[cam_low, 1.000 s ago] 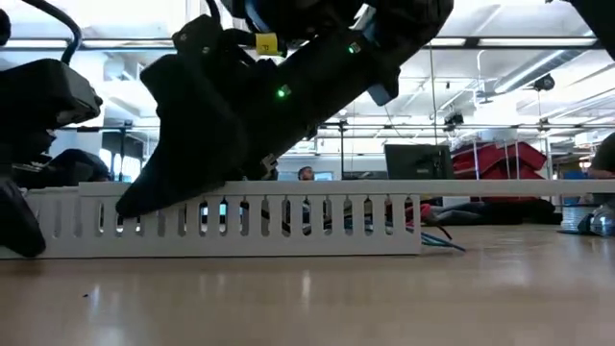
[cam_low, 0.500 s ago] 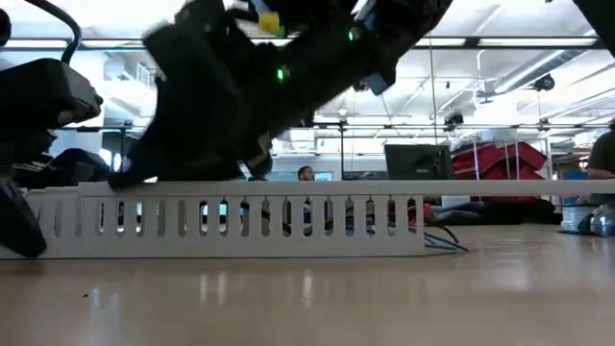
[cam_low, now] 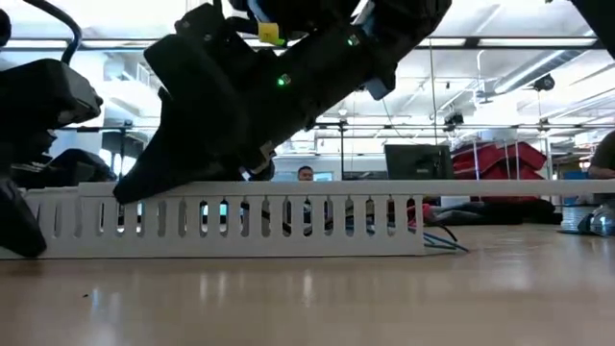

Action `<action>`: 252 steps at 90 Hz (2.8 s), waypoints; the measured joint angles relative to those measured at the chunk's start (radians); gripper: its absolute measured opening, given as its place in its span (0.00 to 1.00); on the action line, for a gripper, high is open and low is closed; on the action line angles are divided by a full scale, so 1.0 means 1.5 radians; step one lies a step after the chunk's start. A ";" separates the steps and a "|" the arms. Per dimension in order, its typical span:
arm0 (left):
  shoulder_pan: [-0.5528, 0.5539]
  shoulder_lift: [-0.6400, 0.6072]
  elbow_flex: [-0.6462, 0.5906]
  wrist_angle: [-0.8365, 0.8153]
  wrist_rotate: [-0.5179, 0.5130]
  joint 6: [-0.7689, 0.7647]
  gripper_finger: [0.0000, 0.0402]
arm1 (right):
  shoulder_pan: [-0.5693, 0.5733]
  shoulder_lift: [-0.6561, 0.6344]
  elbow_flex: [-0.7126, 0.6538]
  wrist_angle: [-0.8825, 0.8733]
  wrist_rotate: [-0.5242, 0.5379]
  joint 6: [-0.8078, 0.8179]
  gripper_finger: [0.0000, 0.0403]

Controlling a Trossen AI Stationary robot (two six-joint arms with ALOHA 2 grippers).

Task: Ziptie cables
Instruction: Close the white cable duct

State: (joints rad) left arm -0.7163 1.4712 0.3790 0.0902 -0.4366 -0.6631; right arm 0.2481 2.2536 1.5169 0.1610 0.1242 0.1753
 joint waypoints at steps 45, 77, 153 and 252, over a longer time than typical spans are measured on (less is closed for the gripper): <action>-0.001 0.000 -0.002 0.020 -0.010 0.004 0.55 | 0.005 0.004 -0.002 0.029 -0.005 -0.003 0.55; -0.001 0.000 -0.003 0.033 -0.018 0.005 0.54 | -0.001 0.005 -0.002 0.032 0.038 0.007 0.56; -0.010 0.000 -0.001 0.073 -0.047 0.030 0.54 | -0.004 0.004 -0.001 0.026 0.025 0.009 0.55; 0.023 -0.145 0.028 0.007 -0.017 0.112 0.77 | -0.016 0.054 0.093 -0.013 0.000 -0.045 0.55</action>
State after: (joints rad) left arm -0.6820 1.2544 0.4203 0.1008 -0.4624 -0.4947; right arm 0.2245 2.3348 1.6560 0.1415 0.1246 0.1073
